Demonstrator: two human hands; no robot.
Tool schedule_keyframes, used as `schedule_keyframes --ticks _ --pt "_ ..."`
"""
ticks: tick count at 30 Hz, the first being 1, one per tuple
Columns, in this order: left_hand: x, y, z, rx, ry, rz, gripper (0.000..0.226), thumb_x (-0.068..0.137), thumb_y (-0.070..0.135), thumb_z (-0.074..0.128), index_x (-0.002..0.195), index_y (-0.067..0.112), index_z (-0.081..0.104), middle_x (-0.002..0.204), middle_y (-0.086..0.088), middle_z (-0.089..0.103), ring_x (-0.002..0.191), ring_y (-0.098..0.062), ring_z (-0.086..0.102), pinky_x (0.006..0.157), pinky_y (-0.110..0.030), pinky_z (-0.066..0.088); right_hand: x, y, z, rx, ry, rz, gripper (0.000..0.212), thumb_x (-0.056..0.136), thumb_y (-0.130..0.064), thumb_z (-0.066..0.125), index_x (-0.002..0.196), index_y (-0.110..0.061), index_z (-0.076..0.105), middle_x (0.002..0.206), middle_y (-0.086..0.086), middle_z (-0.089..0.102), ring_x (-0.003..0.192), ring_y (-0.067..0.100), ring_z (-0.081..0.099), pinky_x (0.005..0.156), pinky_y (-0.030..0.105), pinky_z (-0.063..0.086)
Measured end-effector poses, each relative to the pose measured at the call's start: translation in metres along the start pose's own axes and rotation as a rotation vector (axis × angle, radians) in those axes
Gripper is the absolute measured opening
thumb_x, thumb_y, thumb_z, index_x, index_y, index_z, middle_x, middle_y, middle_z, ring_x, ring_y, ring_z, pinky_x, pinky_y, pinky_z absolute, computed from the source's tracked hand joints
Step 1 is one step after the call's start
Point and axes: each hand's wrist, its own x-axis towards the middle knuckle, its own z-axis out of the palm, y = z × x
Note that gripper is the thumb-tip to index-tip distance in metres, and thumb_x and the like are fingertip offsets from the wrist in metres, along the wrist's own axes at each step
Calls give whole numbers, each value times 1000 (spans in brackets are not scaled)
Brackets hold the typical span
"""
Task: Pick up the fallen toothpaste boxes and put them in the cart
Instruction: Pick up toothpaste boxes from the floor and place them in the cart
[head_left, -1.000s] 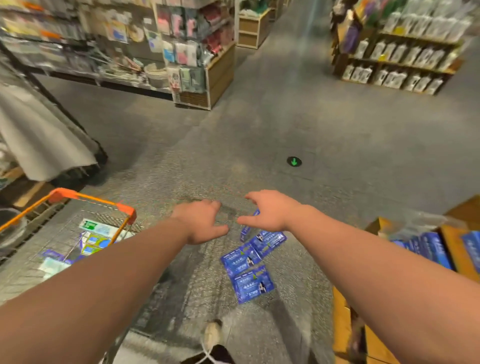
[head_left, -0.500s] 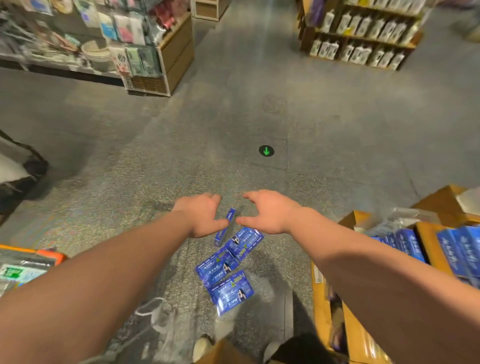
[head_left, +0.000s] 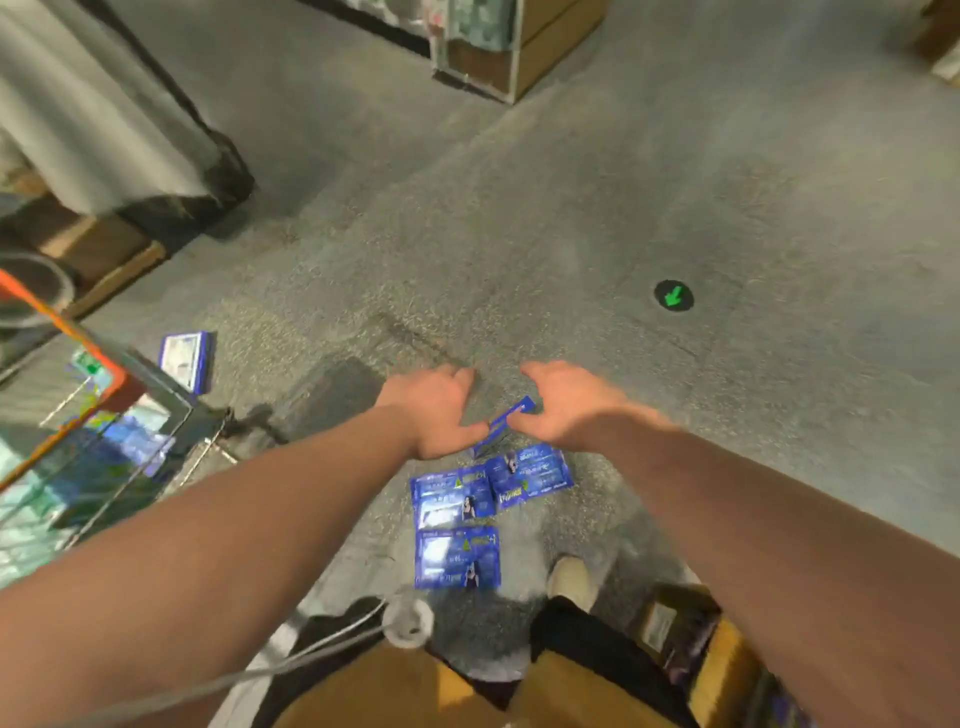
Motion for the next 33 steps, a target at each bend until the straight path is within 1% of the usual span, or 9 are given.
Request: schedule_keyframes --ticks 4,8,12,14,18,21,26,30,33 --pt "34 0 55 -58 -32 -49 79 92 66 49 151 15 35 143 -9 51 128 -31 54 93 -43 48 45 23 51 -33 -50 -28 79 90 -56 62 155 -24 32 154 9 43 139 27 42 112 39 37" --pt "90 -19 138 -61 -73 -56 75 92 66 50 146 15 39 139 -9 51 125 -31 54 88 -43 47 108 47 134 -77 -77 -67 73 88 -55 64 147 -18 42 141 11 54 129 31 51 102 43 46" --pt "153 -37 233 -78 -65 -59 73 91 65 52 143 14 41 138 -9 52 125 -31 54 89 -44 48 180 67 233 -105 -112 -82 79 89 -53 62 152 -15 33 146 11 48 130 33 50 101 44 47" --pt "183 -45 282 -88 -59 -63 76 92 67 51 144 14 40 140 -10 51 125 -33 54 92 -45 48 215 78 283 -133 -123 -94 77 88 -49 65 150 -15 36 143 10 49 129 32 51 98 43 48" --pt "237 -58 377 -105 -22 -67 71 92 67 51 139 15 42 138 -8 52 123 -33 56 92 -45 48 283 102 369 -217 -104 -150 73 84 -46 67 145 -15 41 139 6 50 131 30 46 102 46 46" --pt "271 -67 447 -101 -19 -96 73 92 67 52 142 16 41 142 -7 51 126 -31 54 94 -45 46 332 122 422 -262 -67 -181 68 83 -42 66 142 -18 43 137 4 50 131 30 43 105 47 43" --pt "322 -84 531 -105 -9 -188 75 89 69 56 140 17 41 137 -5 53 124 -29 55 93 -46 49 396 147 480 -323 -41 -200 67 81 -30 65 143 -19 41 138 3 49 130 28 40 106 48 41" --pt "357 -78 561 -127 15 -212 72 88 66 59 135 14 43 132 -7 55 117 -31 59 85 -43 49 418 169 505 -340 -30 -213 80 80 -15 65 152 -21 32 147 0 43 138 26 34 110 51 35" --pt "383 -65 572 -182 21 -203 72 83 68 64 129 16 46 128 -6 56 118 -31 58 87 -44 50 429 186 511 -303 0 -163 80 80 -11 64 152 -22 32 152 -3 39 140 25 31 111 50 36"
